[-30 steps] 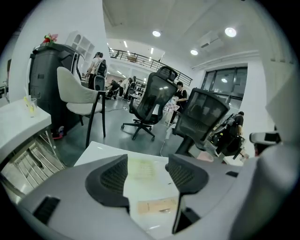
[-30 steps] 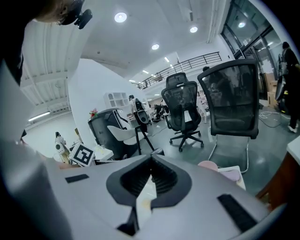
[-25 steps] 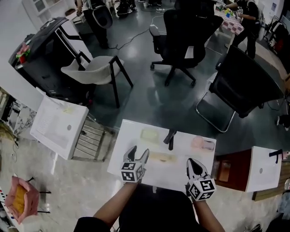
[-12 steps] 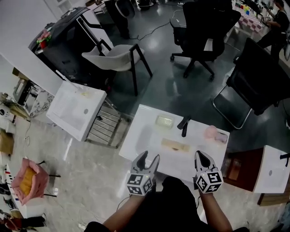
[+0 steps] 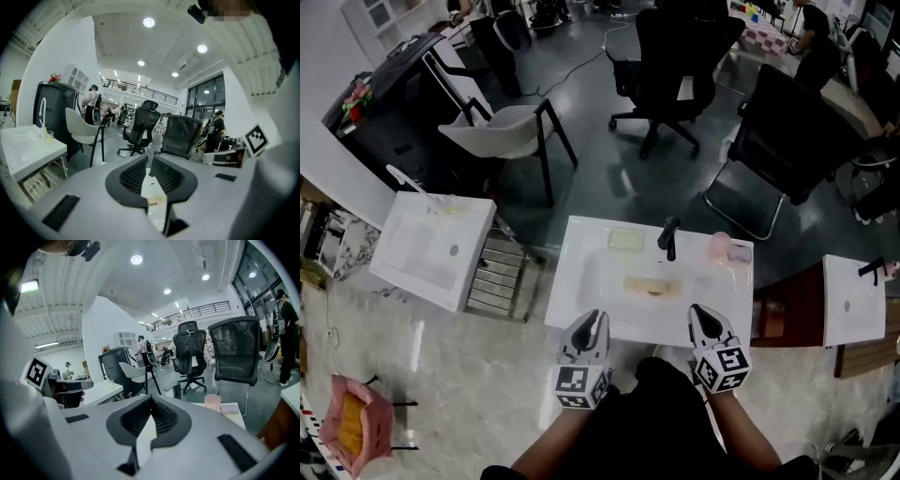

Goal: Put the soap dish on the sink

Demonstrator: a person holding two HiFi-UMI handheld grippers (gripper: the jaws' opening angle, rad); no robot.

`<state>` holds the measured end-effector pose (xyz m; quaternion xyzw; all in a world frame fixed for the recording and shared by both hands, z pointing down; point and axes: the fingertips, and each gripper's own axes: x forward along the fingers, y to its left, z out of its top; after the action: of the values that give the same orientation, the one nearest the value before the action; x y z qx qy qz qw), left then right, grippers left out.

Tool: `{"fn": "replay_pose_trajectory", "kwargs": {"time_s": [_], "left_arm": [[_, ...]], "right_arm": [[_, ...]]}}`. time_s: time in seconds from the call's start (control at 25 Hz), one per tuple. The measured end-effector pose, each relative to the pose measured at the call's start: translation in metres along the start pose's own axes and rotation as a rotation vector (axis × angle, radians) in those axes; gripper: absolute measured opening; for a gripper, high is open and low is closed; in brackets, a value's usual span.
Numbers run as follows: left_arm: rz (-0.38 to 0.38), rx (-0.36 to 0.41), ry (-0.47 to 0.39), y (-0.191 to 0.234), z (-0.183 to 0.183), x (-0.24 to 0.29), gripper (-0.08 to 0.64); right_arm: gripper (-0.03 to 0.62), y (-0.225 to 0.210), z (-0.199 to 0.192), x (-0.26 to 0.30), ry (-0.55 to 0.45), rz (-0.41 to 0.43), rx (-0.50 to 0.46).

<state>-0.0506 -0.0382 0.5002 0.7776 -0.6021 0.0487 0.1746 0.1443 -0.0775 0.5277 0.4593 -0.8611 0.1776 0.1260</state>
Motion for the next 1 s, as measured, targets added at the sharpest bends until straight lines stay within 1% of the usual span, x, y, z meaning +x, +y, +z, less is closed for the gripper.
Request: {"fn": "replay_pose_trajectory", "kwargs": {"time_s": [0.12,0.2,0.36,0.6,0.8,1.0], "left_arm": [[-0.035,0.009,-0.033,0.016,0.009,-0.030,0.033],[-0.061,0.028,-0.056,0.024,0.014,-0.048,0.028],[-0.098,0.079,-0.096,0.039,0.020,-0.070,0.026],[-0.128,0.057,-0.104,0.047,0.018,-0.090,0.025],[-0.130,0.043,-0.113,0.050,0.018,-0.103,0.025],[-0.132,0.032,-0.122,0.054,0.018,-0.108,0.025]], "right_arm": [[-0.002,0.035,0.003,-0.011,-0.024,-0.043,-0.028],[-0.002,0.055,0.005,-0.017,-0.043,-0.064,-0.045],[-0.002,0.079,0.003,-0.028,-0.078,-0.115,-0.065],[-0.003,0.096,-0.004,-0.044,-0.081,-0.161,-0.063],[-0.003,0.112,-0.003,-0.052,-0.089,-0.160,-0.098],[-0.003,0.119,-0.001,-0.056,-0.100,-0.169,-0.112]]}}
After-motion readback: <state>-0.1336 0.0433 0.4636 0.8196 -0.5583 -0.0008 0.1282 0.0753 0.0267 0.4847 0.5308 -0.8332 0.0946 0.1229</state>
